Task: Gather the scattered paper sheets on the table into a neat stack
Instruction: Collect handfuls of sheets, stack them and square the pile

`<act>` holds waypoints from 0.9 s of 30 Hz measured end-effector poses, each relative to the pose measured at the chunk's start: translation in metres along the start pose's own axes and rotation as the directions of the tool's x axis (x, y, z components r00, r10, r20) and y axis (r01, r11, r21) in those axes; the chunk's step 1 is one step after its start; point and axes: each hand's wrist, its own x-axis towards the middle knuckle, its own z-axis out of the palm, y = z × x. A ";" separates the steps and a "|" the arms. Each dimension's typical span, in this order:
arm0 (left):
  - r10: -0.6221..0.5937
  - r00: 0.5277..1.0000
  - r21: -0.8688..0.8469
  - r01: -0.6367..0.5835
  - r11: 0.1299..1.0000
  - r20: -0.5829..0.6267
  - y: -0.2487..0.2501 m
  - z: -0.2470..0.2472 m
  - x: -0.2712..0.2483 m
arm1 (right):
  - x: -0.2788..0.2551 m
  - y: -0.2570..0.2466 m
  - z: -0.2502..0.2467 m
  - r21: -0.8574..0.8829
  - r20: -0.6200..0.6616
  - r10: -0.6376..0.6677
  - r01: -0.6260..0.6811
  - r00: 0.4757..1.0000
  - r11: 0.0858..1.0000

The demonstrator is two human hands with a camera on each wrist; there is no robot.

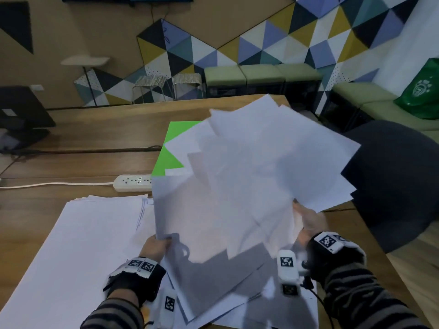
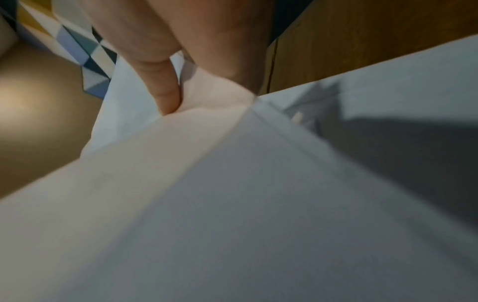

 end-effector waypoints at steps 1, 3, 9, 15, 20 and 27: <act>-0.005 1.000 -0.012 0.005 1.000 0.003 0.000 0.000 0.000 | 0.007 0.015 -0.001 -0.013 -0.004 0.034 -0.034 0.999 0.999; -0.023 1.000 -0.059 0.023 0.998 0.015 0.001 0.001 -0.002 | 0.011 0.036 -0.004 -0.075 0.003 0.054 -0.054 0.999 0.996; -0.011 0.999 -0.278 0.020 0.960 0.036 0.005 0.012 -0.007 | -0.037 0.060 -0.006 -0.323 0.063 0.094 -0.068 0.994 0.944; -0.007 1.000 -0.258 0.011 0.966 0.015 0.014 0.018 -0.012 | -0.049 0.060 -0.003 -0.443 0.043 0.021 0.000 0.999 0.897; -0.029 0.998 -0.419 0.052 0.907 0.062 -0.005 0.019 0.004 | -0.031 0.061 -0.006 -0.488 -0.035 -0.076 0.049 0.997 0.872; -0.059 0.997 -0.437 0.071 0.897 0.040 -0.004 0.011 0.004 | -0.009 0.055 -0.011 -0.575 -0.134 -0.236 0.119 0.962 0.809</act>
